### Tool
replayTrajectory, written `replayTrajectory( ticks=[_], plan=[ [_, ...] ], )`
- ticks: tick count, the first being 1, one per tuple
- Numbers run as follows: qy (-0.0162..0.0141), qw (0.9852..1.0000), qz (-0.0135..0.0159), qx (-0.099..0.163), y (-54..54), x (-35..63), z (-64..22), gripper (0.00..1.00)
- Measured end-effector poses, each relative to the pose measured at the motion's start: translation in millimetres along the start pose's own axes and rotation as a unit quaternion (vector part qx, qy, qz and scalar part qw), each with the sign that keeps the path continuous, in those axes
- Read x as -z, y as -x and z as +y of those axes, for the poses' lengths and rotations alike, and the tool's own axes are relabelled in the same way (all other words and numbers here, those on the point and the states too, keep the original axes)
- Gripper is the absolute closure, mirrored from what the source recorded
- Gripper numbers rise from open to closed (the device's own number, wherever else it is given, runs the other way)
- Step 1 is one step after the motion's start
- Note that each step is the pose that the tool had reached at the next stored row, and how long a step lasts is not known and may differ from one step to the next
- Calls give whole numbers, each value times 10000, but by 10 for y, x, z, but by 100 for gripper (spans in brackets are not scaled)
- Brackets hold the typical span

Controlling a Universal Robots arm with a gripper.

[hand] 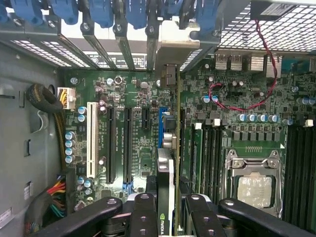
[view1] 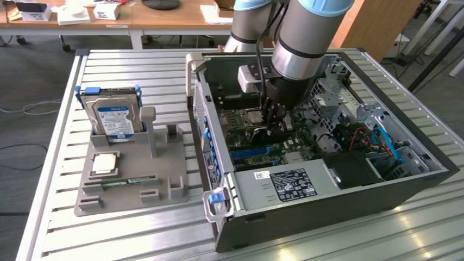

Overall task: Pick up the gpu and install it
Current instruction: 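Insert the gpu into the slot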

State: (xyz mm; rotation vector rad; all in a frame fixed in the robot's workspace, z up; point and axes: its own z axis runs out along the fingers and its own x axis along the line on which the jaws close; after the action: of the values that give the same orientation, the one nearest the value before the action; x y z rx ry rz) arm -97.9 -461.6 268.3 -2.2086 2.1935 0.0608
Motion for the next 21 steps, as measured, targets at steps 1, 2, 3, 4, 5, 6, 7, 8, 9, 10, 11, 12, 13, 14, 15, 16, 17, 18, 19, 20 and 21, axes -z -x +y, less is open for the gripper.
replayTrajectory(
  ticks=[1, 2, 3, 4, 5, 6, 7, 8, 9, 10, 11, 12, 13, 14, 15, 16, 17, 18, 19, 20, 21],
  plan=[
    [0, 10000, 0, 1, 0, -3, 6, 73],
    [0, 10000, 0, 1, 0, -4, 11, 73],
    [1, 10000, 1, 1, 0, -3, 11, 73],
    [0, 10000, 1, 2, 0, -4, 11, 73],
    [0, 10000, 0, 2, -1, -5, 12, 73],
    [0, 10000, -1, 2, -2, -7, 12, 73],
    [0, 10000, -1, 1, -3, -9, 13, 73],
    [0, 10000, -1, 1, -3, -9, 13, 73],
    [0, 10000, 0, 1, -3, -9, 13, 73],
    [0, 10000, 0, 1, -4, -8, 13, 73],
    [0, 10000, 0, 2, -10, -9, 13, 73],
    [0, 10000, 0, 2, -12, -10, 13, 73],
    [0, 10000, -1, 1, -13, -10, 13, 73],
    [0, 10000, 0, 2, -14, -10, 14, 73],
    [0, 10000, 0, 2, -15, -10, 15, 73],
    [0, 10000, 0, 2, -16, -10, 19, 73],
    [0, 10000, 0, 1, -16, -10, 22, 73],
    [0, 10000, 0, 2, -16, -10, 24, 73],
    [0, 10000, 0, 2, -16, -9, 26, 73],
    [0, 10000, 0, 2, -16, -9, 28, 73],
    [0, 10000, 0, 2, -16, -10, 28, 73]
  ],
)
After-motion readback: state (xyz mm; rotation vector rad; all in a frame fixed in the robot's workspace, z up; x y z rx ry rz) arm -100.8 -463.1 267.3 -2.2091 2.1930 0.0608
